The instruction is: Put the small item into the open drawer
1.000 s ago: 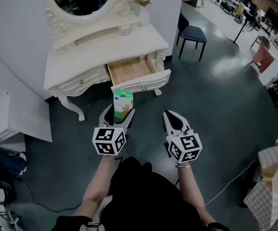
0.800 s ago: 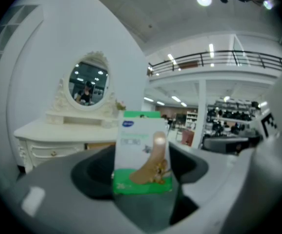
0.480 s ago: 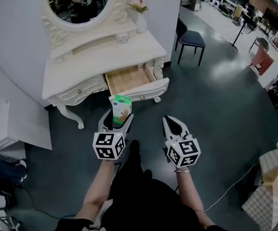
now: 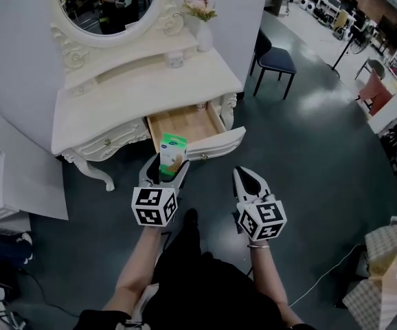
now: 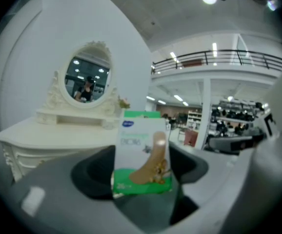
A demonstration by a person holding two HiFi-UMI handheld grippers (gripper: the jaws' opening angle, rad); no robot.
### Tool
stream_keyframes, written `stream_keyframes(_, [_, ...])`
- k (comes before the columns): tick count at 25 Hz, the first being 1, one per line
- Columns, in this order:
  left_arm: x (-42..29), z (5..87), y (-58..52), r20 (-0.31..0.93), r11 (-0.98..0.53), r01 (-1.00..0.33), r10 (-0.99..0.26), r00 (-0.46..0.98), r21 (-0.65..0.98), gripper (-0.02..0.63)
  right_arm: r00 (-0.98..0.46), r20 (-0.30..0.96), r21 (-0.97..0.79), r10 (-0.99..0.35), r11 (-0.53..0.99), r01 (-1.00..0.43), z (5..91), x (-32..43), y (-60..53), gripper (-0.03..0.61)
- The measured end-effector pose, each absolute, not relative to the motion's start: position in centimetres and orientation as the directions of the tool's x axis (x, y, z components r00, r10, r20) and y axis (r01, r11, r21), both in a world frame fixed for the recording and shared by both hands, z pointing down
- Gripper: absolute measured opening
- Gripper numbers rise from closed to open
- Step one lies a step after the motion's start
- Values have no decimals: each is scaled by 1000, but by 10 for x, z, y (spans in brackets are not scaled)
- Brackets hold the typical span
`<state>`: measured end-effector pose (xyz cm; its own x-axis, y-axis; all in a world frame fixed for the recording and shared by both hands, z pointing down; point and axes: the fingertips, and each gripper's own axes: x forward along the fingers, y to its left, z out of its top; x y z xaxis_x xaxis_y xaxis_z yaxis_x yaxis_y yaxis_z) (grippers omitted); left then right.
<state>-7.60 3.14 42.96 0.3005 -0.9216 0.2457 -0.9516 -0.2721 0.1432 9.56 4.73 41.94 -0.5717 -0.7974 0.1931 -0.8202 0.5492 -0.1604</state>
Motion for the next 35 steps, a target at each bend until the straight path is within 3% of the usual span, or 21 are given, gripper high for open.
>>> stream_keyframes(17, [-113, 427, -106, 245, -346, -929, -897, 369, 131, 350, -513, 203, -157, -834, 490, -858, 412, 56, -78, -3])
stream_keyframes(35, [-123, 437, -164, 272, -398, -912, -870, 411, 101, 350, -458, 182, -150, -870, 436, -888, 407, 49, -129, -3])
